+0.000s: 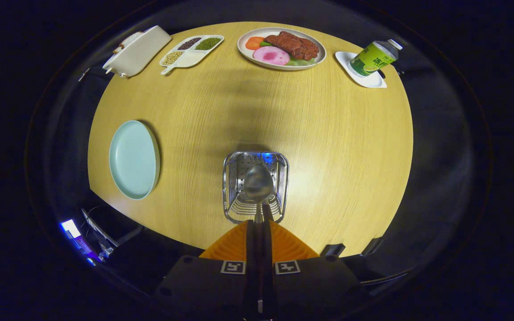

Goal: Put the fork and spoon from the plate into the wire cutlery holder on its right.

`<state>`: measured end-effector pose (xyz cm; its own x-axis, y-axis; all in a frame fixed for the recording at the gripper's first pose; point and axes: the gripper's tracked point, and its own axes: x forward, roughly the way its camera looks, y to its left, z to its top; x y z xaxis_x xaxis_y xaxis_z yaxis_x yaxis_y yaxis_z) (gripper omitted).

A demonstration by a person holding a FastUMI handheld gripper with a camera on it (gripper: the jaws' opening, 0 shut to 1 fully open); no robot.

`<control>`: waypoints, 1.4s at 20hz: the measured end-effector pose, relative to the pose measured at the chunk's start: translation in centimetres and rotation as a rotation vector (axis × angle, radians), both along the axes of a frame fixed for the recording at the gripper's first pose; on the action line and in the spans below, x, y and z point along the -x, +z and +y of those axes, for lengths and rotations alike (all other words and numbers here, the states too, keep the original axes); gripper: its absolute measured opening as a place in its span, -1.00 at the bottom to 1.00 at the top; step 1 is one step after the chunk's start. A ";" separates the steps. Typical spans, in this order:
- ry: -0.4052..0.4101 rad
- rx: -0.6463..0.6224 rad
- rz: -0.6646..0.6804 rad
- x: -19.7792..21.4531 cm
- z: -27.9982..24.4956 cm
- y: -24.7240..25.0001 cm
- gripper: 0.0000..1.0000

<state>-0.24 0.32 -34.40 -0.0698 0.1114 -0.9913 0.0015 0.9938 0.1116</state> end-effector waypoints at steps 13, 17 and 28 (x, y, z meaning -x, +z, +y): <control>-0.094 0.023 -0.144 -2.8 -0.2 0.6 1.00; -0.081 0.039 -0.242 -2.9 -0.3 2.4 0.99; -0.093 0.031 -0.756 -5.0 -1.5 14.9 0.96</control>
<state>4.76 -1.22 -19.49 0.6378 0.0549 -0.7683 0.0196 0.9960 0.0874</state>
